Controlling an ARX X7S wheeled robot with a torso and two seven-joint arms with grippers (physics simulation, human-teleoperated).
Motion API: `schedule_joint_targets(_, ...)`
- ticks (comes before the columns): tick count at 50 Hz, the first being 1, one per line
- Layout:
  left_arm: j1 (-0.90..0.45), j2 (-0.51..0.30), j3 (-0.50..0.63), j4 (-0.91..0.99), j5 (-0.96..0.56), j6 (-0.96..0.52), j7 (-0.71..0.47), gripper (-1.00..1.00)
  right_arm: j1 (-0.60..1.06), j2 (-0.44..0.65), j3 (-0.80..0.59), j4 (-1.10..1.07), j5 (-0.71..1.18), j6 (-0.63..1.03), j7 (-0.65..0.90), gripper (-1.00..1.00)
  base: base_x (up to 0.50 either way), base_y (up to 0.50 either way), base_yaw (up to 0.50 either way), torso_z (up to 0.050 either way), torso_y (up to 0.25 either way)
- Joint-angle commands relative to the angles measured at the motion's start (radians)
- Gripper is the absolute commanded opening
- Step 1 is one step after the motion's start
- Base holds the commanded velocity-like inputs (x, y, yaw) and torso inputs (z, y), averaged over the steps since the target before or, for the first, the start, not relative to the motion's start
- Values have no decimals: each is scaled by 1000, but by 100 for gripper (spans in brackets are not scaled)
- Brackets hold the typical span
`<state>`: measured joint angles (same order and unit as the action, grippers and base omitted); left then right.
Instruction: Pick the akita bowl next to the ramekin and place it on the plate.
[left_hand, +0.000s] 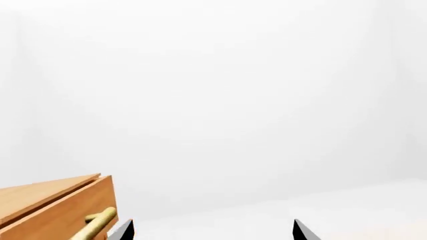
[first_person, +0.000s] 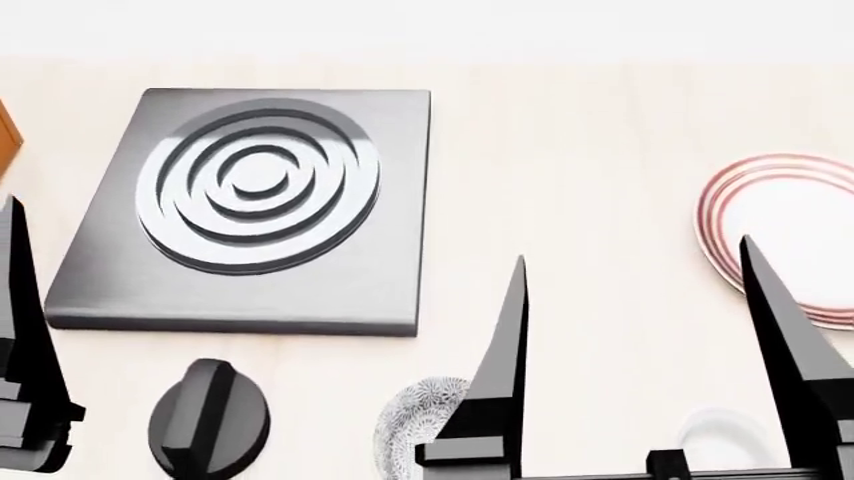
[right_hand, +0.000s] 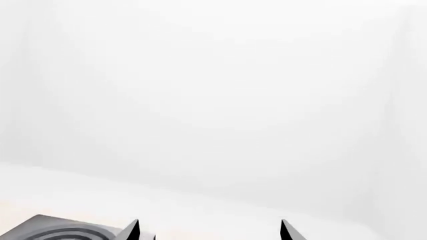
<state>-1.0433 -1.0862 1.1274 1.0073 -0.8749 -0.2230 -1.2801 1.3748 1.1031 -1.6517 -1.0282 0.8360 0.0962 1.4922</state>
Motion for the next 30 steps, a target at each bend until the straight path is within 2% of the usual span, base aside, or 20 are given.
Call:
schedule_joint_targets(1,1,-2,4,-2,3,3,1,100,1,-2,-4,2,-1,-1,0,100,0,0,0,0,-127)
schedule_joint_targets(30,5,-1,12,-1,8,10,-2,100,16,2,-29,-6,-8,-6,14,100,0,0,0,0,-129)
